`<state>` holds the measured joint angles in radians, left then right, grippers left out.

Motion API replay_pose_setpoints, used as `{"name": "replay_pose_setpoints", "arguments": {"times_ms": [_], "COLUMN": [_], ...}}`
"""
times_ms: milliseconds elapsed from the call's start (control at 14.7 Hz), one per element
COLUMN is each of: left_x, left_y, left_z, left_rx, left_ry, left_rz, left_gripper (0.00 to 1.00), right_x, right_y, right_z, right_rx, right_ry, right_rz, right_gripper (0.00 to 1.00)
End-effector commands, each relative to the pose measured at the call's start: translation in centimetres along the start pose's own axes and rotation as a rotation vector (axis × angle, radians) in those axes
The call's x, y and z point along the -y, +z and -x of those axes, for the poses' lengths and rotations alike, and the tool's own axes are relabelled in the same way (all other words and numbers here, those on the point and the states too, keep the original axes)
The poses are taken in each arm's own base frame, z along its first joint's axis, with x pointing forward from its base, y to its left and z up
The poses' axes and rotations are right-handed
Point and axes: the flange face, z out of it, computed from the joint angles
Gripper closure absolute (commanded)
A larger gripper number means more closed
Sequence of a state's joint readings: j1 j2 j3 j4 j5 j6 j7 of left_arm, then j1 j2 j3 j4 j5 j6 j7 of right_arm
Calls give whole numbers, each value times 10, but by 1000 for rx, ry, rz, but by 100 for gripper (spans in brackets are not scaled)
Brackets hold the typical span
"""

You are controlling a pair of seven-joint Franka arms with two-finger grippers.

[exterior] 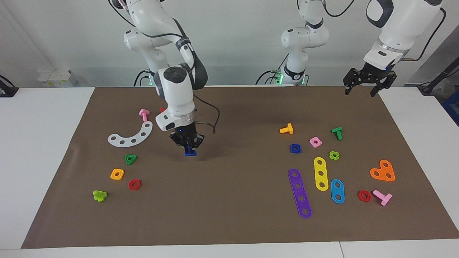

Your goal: Unscrew and place screws in storage area

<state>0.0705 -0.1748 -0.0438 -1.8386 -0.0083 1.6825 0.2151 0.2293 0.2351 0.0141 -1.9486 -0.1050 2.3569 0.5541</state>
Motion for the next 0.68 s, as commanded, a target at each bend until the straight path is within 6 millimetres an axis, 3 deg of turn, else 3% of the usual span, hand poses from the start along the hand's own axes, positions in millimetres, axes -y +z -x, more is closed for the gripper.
{"name": "replay_pose_setpoints", "arguments": {"times_ms": [0, 272, 611], "left_x": [-3, -3, -3], "left_y": [-5, -4, -5], "left_z": [4, 4, 4], "left_rx": [18, 18, 15], "left_ry": [-8, -6, -6], "left_rz": [-24, -24, -25], "left_gripper": [0, 0, 0], "right_x": [-50, -85, -102], "right_y": [12, 39, 63], "right_z": [-15, -16, -9], "right_rx": [16, 85, 136], "right_ry": [-34, 5, 26], "right_rz": [15, -6, -15], "right_gripper": [100, 100, 100]}}
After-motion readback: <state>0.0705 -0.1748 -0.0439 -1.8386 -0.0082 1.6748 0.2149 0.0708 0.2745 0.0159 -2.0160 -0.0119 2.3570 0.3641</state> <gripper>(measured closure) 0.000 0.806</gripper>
